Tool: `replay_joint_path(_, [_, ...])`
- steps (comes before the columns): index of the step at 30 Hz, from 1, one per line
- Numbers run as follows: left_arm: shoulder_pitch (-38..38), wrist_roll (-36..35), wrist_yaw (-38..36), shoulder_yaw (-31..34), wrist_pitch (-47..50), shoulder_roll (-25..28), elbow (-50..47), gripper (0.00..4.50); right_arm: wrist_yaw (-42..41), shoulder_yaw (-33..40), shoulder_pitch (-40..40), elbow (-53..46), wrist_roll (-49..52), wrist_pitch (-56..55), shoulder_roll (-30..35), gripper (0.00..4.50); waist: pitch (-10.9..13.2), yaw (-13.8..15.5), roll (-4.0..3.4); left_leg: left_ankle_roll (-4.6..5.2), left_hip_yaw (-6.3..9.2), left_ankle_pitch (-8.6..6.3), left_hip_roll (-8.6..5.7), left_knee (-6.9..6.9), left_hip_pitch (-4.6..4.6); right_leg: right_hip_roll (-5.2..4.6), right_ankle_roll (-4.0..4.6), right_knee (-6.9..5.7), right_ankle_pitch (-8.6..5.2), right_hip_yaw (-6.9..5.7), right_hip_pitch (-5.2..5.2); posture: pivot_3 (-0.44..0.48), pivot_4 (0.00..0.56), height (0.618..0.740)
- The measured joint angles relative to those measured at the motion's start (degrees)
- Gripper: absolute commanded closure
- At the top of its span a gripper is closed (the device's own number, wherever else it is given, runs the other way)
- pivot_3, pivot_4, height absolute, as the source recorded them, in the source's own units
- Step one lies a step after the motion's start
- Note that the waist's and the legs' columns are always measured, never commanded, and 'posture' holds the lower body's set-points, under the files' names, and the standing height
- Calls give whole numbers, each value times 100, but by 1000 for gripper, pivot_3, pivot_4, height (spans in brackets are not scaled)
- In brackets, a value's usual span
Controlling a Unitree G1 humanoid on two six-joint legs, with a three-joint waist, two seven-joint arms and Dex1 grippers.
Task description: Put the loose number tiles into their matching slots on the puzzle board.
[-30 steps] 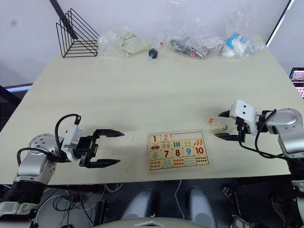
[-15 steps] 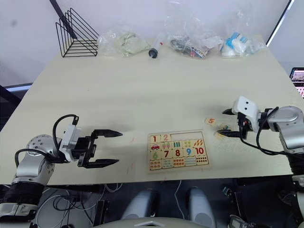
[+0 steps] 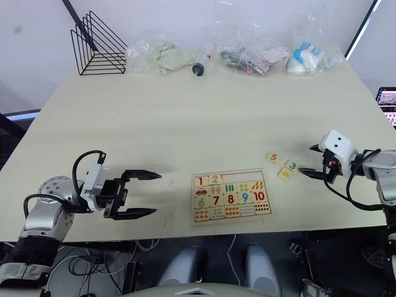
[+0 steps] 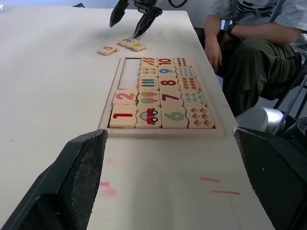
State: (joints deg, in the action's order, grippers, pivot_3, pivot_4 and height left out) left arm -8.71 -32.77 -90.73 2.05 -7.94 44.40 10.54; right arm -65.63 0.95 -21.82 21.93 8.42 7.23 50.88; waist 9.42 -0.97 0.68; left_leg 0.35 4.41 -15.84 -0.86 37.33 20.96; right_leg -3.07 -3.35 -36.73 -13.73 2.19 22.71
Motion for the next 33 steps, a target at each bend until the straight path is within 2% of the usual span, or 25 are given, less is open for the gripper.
replay_joint_path(8, [-53, -3, -1, -32, 1, 12, 32, 0, -10, 84, 290, -136, 129, 88, 0, 36, 0, 2, 0, 0, 0, 0, 0, 2, -1, 0, -1, -1, 0, 2, -1, 0, 150, 740])
replay_joint_path(33, [-59, -3, -3, -37, 31, 33, 31, 0, 234, 101, 227, -271, 273, 408, -396, 36, -1, -11, 1, 0, -2, 0, 1, 3, -6, 2, -1, -4, 1, 7, -1, 0, 150, 740])
